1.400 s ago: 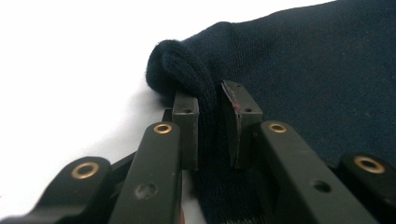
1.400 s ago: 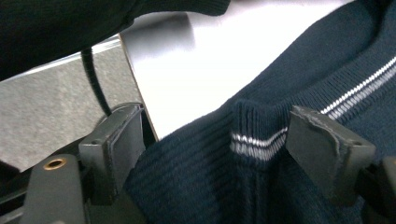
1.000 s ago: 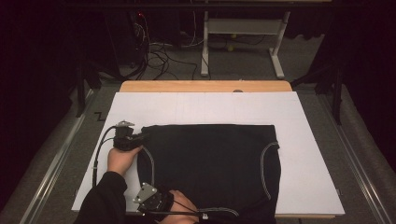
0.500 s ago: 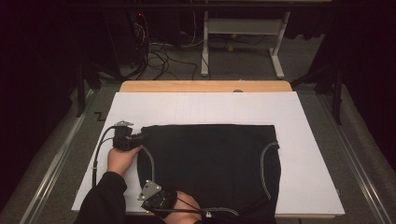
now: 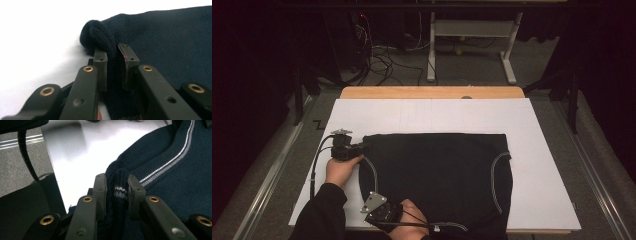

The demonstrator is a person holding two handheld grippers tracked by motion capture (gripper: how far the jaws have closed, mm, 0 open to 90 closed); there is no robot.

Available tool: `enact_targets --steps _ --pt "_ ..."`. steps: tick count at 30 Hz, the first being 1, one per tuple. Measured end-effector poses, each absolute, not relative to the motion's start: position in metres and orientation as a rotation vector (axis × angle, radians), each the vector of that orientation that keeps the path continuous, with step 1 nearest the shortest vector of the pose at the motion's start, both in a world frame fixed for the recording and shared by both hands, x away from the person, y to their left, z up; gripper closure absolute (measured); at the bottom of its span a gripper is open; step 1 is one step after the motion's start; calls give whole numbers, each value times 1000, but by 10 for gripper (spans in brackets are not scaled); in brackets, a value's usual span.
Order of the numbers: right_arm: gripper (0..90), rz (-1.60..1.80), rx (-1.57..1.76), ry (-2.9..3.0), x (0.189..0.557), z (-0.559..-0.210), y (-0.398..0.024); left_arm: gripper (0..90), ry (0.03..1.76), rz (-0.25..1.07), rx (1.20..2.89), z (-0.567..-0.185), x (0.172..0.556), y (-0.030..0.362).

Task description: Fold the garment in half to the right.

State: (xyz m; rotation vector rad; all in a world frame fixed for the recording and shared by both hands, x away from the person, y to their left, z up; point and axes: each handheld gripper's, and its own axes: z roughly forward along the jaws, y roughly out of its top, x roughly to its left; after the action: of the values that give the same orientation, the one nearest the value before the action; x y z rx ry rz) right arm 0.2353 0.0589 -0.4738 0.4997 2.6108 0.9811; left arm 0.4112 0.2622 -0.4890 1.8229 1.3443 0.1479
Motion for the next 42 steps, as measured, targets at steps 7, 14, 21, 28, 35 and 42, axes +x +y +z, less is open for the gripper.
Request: enact_targets --steps 7,14,21,28,35,42 --pt "749 1079 517 2571 234 -462 49 748 1348 172 1827 -486 411 261" --pt "749 1145 514 2523 231 -451 40 747 1355 205 1753 -476 408 257" --pt "749 1216 524 2471 228 -440 29 762 1375 260 1716 -460 406 252" --pt "749 1277 533 2463 229 -431 21 785 1368 294 1703 -450 409 246" --pt "748 1284 486 2459 231 -428 15 794 1362 320 1679 -447 408 239" --pt "748 1319 481 2446 231 -425 10 803 1347 370 1683 -440 405 233"
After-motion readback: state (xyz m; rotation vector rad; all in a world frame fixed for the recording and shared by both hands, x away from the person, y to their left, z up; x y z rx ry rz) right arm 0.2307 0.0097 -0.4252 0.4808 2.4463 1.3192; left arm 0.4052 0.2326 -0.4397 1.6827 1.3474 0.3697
